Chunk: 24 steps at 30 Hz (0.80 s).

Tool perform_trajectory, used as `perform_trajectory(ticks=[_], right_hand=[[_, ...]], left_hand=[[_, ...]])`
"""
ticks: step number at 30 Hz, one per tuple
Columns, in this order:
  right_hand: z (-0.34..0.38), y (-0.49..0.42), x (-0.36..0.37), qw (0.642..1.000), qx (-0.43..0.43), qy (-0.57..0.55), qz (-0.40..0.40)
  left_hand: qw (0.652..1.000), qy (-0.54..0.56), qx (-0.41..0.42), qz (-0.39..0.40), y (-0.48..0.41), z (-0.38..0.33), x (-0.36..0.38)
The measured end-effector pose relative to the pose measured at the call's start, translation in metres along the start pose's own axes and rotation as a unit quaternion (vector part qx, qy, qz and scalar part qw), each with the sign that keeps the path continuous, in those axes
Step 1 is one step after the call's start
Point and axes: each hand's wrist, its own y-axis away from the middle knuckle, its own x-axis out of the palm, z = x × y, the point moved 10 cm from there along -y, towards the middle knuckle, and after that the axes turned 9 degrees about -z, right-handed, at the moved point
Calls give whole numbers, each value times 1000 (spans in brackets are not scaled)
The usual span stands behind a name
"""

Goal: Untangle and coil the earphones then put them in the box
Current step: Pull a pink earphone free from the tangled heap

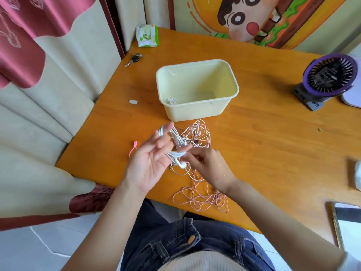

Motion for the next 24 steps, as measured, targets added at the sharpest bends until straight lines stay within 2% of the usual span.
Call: perform_trajectory(ticks=[3,5,7,9,11,13,16,18,20,22,24], right_hand=[[2,9,9,1000,-13,17,22],[5,12,14,998,-21,41,29],[11,15,17,997,-36,62,33],[19,18,20,996,-50,64,34],[26,19,21,996,-58,62,35],[34,17,22,995,-72,63,40],[46,13,19,992,-90,77,34],[51,7,9,992,-90,85,9],[55,-3,-3,993,-82,77,-19],[55,-15,-16,996,-59,48,-42],[52,-26,-26,997,-35,25,-62]], left_hand=[[992,-15,57,-112,-6,-20,-17],[984,-69,86,-140,-7,-30,-26],[966,-178,116,-147,-4,-40,-34],[928,-311,146,-146,2,-51,-40],[865,-458,166,-124,8,-56,-41],[799,-577,146,-82,11,-49,-45],[766,-640,61,-23,16,-33,-54],[770,-638,19,1,19,-29,-53],[789,-614,-6,12,23,-32,-49],[817,-574,-50,31,26,-29,-46],[861,-493,-111,63,31,-20,-44]])
